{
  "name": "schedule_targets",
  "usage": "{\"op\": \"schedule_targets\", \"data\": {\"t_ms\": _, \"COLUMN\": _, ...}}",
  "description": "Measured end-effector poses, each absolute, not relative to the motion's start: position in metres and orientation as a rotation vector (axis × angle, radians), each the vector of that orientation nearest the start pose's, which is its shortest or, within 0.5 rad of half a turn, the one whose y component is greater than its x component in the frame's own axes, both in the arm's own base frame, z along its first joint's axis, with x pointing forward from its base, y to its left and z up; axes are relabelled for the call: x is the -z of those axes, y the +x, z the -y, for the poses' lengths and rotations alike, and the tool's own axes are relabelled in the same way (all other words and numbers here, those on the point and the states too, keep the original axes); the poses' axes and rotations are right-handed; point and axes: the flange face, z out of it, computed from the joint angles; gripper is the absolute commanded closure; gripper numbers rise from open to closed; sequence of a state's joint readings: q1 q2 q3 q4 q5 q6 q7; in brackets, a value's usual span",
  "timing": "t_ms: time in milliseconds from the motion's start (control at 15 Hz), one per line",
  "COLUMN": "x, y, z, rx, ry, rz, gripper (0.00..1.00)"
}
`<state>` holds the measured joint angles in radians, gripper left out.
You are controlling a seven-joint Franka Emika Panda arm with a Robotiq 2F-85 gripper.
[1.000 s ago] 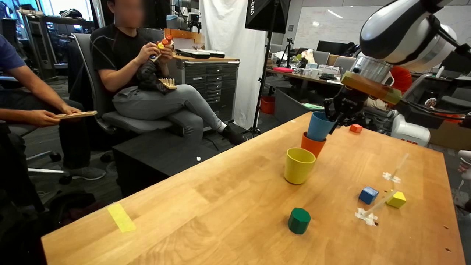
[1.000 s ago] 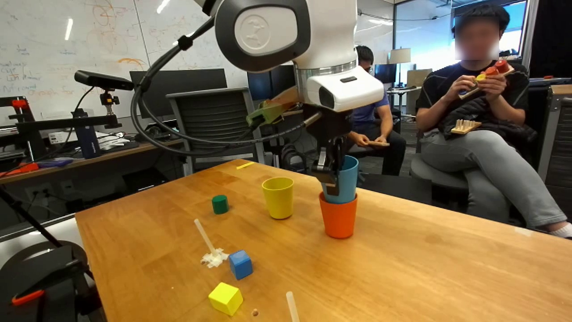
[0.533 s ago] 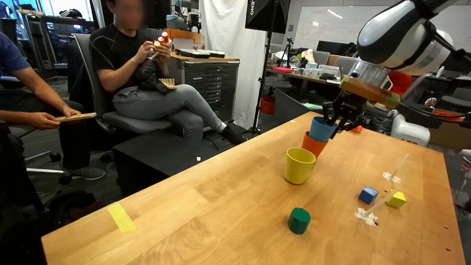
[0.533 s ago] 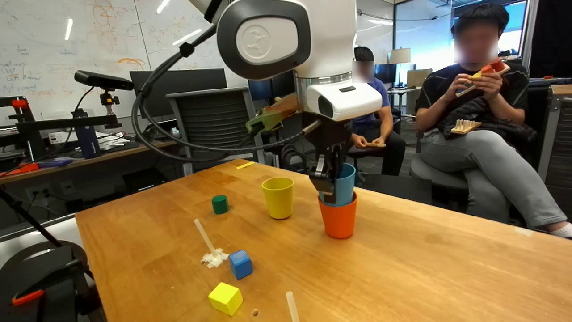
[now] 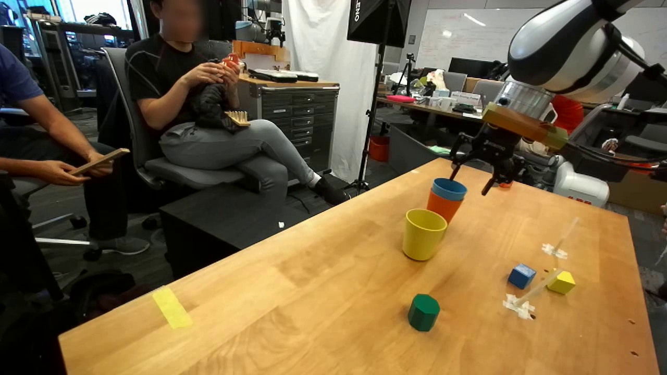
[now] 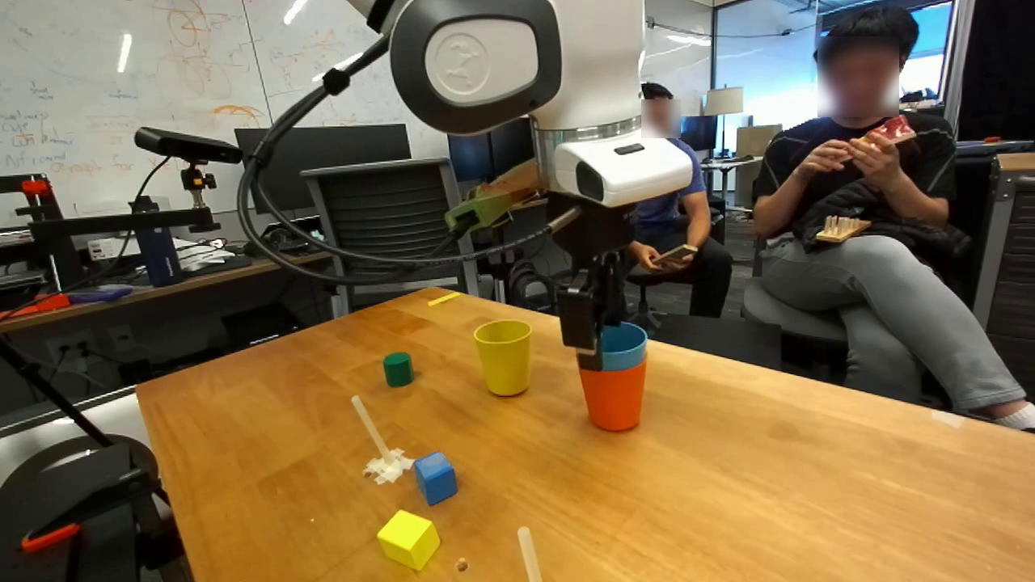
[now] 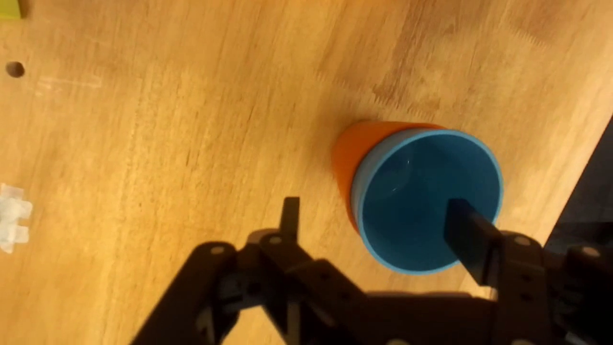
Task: Stack the three cups
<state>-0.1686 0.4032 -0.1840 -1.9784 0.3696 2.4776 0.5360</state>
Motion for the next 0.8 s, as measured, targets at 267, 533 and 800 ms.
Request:
{"op": "schedule_targets", "data": {"t_ms": 267, "x": -0.283, "y": 0.586, "z": 0.212, "rx": 0.154, "ry": -2.478, "rz": -1.604, "gripper": 0.0}}
{"op": "schedule_targets", "data": {"t_ms": 533, "x": -0.275, "y": 0.583, "z": 0.211, "rx": 0.132, "ry": -2.483, "rz": -1.609, "gripper": 0.0}}
{"op": "schedule_targets", "data": {"t_ms": 800, "x": -0.26, "y": 0.581, "z": 0.211, "rx": 0.099, "ry": -2.498, "rz": -1.615, "gripper": 0.0}}
